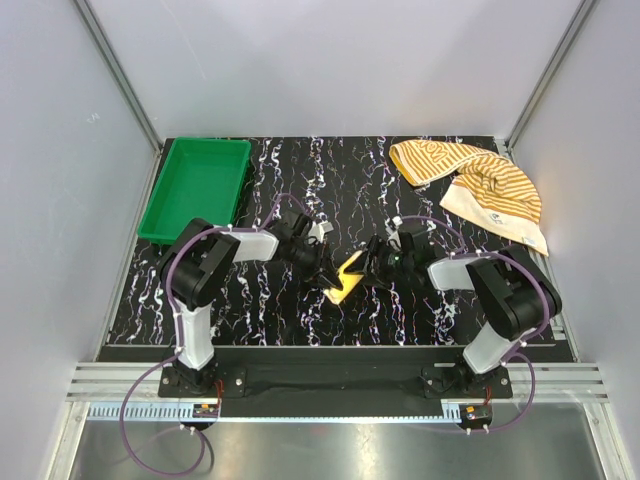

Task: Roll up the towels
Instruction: Place the rolled towel into the container

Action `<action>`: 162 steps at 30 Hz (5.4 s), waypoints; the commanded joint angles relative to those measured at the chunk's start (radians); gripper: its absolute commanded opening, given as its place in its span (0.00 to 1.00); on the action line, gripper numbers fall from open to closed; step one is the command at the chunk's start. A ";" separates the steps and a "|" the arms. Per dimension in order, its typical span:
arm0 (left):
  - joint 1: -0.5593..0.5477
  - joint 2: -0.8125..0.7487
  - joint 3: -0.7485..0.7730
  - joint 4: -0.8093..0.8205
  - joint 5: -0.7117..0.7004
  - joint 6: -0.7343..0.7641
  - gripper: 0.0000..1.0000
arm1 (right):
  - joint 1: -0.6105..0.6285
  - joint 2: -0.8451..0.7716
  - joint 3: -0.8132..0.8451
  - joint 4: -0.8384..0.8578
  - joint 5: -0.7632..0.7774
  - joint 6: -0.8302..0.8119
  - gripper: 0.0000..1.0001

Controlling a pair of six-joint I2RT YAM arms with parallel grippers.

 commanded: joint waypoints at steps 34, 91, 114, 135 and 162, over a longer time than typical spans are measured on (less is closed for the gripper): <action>0.060 -0.291 -0.120 -0.002 -0.215 0.084 0.72 | 0.070 -0.192 0.116 -0.158 0.010 -0.112 0.00; 0.129 -0.457 -0.019 0.031 -0.208 0.057 0.00 | 0.085 -0.588 0.331 -0.772 0.307 -0.221 0.57; 0.689 0.026 0.268 0.982 -0.492 -0.584 0.00 | 0.084 -0.484 0.302 -0.762 0.293 -0.250 0.57; 0.695 0.333 0.398 0.933 -0.929 -0.654 0.00 | 0.084 -0.229 0.380 -0.711 0.249 -0.321 0.52; 0.671 0.681 0.781 0.801 -0.871 -0.819 0.74 | 0.067 -0.121 0.420 -0.714 0.240 -0.355 0.49</action>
